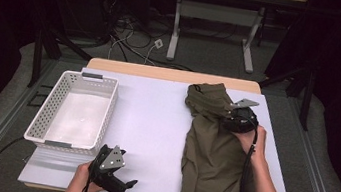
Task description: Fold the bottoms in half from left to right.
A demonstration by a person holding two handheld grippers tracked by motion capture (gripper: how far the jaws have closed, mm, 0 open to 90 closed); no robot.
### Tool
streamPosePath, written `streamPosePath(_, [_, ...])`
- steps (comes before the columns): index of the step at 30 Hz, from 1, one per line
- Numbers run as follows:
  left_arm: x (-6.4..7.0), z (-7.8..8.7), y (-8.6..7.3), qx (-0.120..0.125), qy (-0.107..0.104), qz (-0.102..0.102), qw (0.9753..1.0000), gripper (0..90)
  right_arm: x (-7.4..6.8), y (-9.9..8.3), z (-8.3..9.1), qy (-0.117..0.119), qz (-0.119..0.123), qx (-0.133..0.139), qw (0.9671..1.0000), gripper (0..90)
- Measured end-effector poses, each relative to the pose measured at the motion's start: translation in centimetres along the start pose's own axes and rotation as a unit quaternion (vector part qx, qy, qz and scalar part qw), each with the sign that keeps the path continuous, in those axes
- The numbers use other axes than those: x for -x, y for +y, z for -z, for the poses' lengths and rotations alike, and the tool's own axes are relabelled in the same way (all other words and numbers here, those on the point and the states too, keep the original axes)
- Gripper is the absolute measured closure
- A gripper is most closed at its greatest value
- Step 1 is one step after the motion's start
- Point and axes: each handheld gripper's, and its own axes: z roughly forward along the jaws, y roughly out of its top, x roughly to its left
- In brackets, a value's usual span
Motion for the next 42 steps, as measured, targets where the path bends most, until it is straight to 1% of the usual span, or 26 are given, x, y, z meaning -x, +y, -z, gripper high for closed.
streamPosePath(2, [0.0, 0.0, 0.0, 0.0, 0.0, 0.0, 1.0, 0.0, -0.7, 0.5, -0.1, -0.002, 0.015, 0.003, 0.9999, 59.5])
streamPosePath(3, [0.0, 0.0, 0.0, 0.0, 0.0, 0.0, 1.0, 0.0, -0.9, 0.8, -0.2, -0.006, 0.02, 0.01, 0.9997, 70.4])
streamPosePath(5, [0.0, -0.1, 0.0, -0.001, -0.001, 0.002, 1.0, 0.0, -0.8, 1.3, -0.3, -0.016, 0.02, 0.013, 0.9996, 81.2])
streamPosePath(6, [0.0, -0.1, 0.0, -0.002, -0.001, 0.001, 1.0, 0.0, -0.7, 1.6, -0.5, -0.019, 0.018, 0.014, 0.9996, 83.9])
streamPosePath(8, [0.0, -0.1, 0.0, -0.002, -0.002, 0.0, 1.0, 0.0, -0.2, 2.2, -0.8, -0.031, 0.008, 0.014, 0.9994, 86.1])
streamPosePath(10, [0.0, -0.1, 0.0, -0.002, -0.002, 0.0, 1.0, 0.0, 0.4, 2.7, -1.3, -0.036, -0.001, 0.012, 0.9993, 86.8])
streamPosePath(12, [-0.1, -0.2, 0.0, -0.004, -0.003, 0.002, 1.0, 0.0, 1.0, 3.2, -1.8, -0.048, -0.011, 0.01, 0.9987, 87.2])
streamPosePath(13, [-0.1, -0.2, -0.1, -0.004, -0.003, 0.003, 1.0, 0.0, 1.3, 3.3, -2.0, -0.053, -0.02, 0.01, 0.9983, 87.3])
streamPosePath(15, [0.0, -0.2, -0.1, -0.003, -0.002, 0.002, 1.0, 0.0, 1.8, 3.6, -2.5, -0.062, -0.027, 0.006, 0.9977, 87.4])
streamPosePath(19, [-0.1, -0.2, -0.1, -0.004, -0.003, 0.002, 1.0, 0.0, 3.0, 4.1, -3.3, -0.084, -0.052, 0.003, 0.9952, 87.6])
streamPosePath(20, [-0.1, -0.2, -0.1, -0.004, -0.003, 0.002, 1.0, 0.0, 3.3, 4.2, -3.4, -0.091, -0.06, 0.001, 0.994, 87.7])
streamPosePath(21, [-0.1, -0.2, -0.1, -0.004, -0.003, 0.002, 1.0, 0.0, 3.6, 4.3, -3.5, -0.094, -0.07, -0.002, 0.9931, 87.7])
streamPosePath(23, [-0.1, -0.2, -0.1, -0.005, -0.004, 0.003, 1.0, 0.0, 4.1, 4.2, -3.9, -0.107, -0.074, -0.008, 0.9914, 87.6])
streamPosePath(26, [-0.1, -0.3, -0.1, -0.005, -0.005, 0.002, 1.0, 0.0, 4.4, 3.9, -5.1, -0.115, -0.074, -0.038, 0.9898, 85.6])
streamPosePath(28, [0.0, -0.3, -0.1, -0.007, -0.005, 0.001, 1.0, 0.0, 4.5, 3.5, -5.7, -0.113, -0.078, -0.056, 0.9889, 81.1])
streamPosePath(29, [0.0, -0.2, -0.1, -0.006, -0.005, 0.001, 1.0, 0.0, 4.6, 3.4, -5.9, -0.112, -0.084, -0.06, 0.9884, 77.7])
streamPosePath(30, [0.0, -0.2, -0.1, -0.005, -0.004, 0.001, 1.0, 0.0, 4.6, 3.3, -5.9, -0.11, -0.09, -0.062, 0.9879, 70.0])
streamPosePath(31, [-0.1, -0.2, -0.1, -0.005, -0.002, 0.003, 1.0, 0.0, 4.7, 3.2, -5.8, -0.104, -0.099, -0.063, 0.9876, 66.7])
streamPosePath(32, [-0.1, -0.2, -0.1, -0.006, -0.003, 0.003, 1.0, 0.0, 4.7, 3.1, -5.6, -0.1, -0.101, -0.059, 0.9881, 63.8])
streamPosePath(33, [0.0, -0.2, -0.1, -0.005, -0.002, 0.003, 1.0, 0.0, 4.7, 3.0, -5.4, -0.104, -0.1, -0.057, 0.9879, 60.0])
streamPosePath(34, [0.0, -0.1, -0.1, -0.005, -0.001, 0.002, 1.0, 0.0, 4.7, 3.0, -5.0, -0.104, -0.104, -0.053, 0.9877, 55.6])
streamPosePath(35, [0.1, -0.1, 0.0, -0.004, -0.002, 0.001, 1.0, 0.0, 4.7, 2.9, -4.7, -0.098, -0.108, -0.05, 0.988, 53.6])
streamPosePath(37, [0.1, -0.1, 0.0, -0.005, -0.002, -0.003, 1.0, 0.0, 4.6, 2.8, -3.9, -0.094, -0.109, -0.046, 0.9885, 48.2])
streamPosePath(39, [0.2, -0.2, 0.0, -0.006, -0.003, -0.002, 1.0, 0.0, 4.4, 2.6, -3.1, -0.079, -0.106, -0.043, 0.9903, 45.4])
streamPosePath(40, [0.2, -0.2, 0.0, -0.006, -0.003, -0.002, 1.0, 0.0, 4.2, 2.6, -2.6, -0.074, -0.103, -0.041, 0.9911, 43.9])
streamPosePath(42, [0.2, -0.2, 0.0, -0.006, -0.002, -0.002, 1.0, 0.0, 3.8, 2.3, -1.7, -0.055, -0.098, -0.039, 0.9929, 41.5])
